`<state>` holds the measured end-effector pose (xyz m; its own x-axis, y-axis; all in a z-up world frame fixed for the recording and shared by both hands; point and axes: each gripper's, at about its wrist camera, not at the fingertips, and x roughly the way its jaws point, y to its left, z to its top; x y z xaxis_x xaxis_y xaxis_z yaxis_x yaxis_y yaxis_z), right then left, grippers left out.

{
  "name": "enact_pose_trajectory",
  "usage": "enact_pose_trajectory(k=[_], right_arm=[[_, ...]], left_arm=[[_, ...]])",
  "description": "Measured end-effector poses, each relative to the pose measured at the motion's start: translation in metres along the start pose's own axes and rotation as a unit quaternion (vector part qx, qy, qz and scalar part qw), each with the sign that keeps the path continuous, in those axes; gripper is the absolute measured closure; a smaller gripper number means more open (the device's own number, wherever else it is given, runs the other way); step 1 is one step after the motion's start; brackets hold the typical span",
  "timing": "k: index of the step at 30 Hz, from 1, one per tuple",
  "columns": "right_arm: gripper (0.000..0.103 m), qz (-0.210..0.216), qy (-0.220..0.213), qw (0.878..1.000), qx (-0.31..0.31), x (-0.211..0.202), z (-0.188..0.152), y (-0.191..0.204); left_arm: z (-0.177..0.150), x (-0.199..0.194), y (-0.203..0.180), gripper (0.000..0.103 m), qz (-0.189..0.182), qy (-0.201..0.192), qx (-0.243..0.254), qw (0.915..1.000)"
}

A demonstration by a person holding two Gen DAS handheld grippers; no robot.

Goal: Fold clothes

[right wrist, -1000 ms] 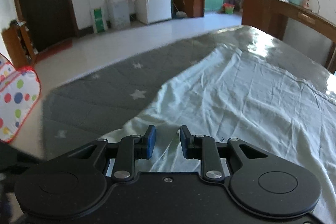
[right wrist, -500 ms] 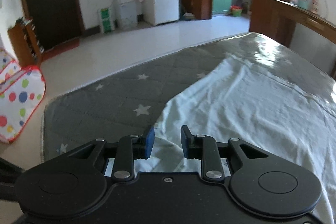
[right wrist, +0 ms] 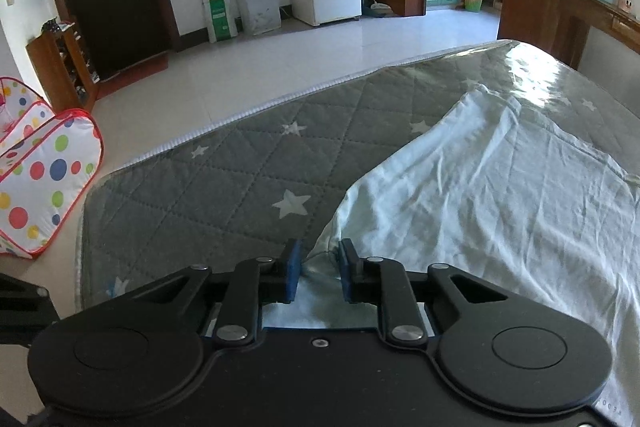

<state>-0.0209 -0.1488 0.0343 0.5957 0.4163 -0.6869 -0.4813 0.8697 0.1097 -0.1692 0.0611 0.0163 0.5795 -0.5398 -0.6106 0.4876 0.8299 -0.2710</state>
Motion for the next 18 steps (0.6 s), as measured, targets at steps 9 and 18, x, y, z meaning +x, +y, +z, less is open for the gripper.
enact_pose_trajectory(k=[9, 18], right_arm=[[0.093, 0.01, -0.002, 1.0, -0.009, -0.002, 0.001, 0.001], [0.094, 0.021, -0.008, 0.999, -0.031, 0.016, 0.013, 0.01]], left_arm=[[-0.004, -0.001, 0.013, 0.08, -0.008, 0.001, -0.028, 0.9996], [-0.01, -0.006, 0.01, 0.081, -0.003, 0.003, -0.036, 0.9993]])
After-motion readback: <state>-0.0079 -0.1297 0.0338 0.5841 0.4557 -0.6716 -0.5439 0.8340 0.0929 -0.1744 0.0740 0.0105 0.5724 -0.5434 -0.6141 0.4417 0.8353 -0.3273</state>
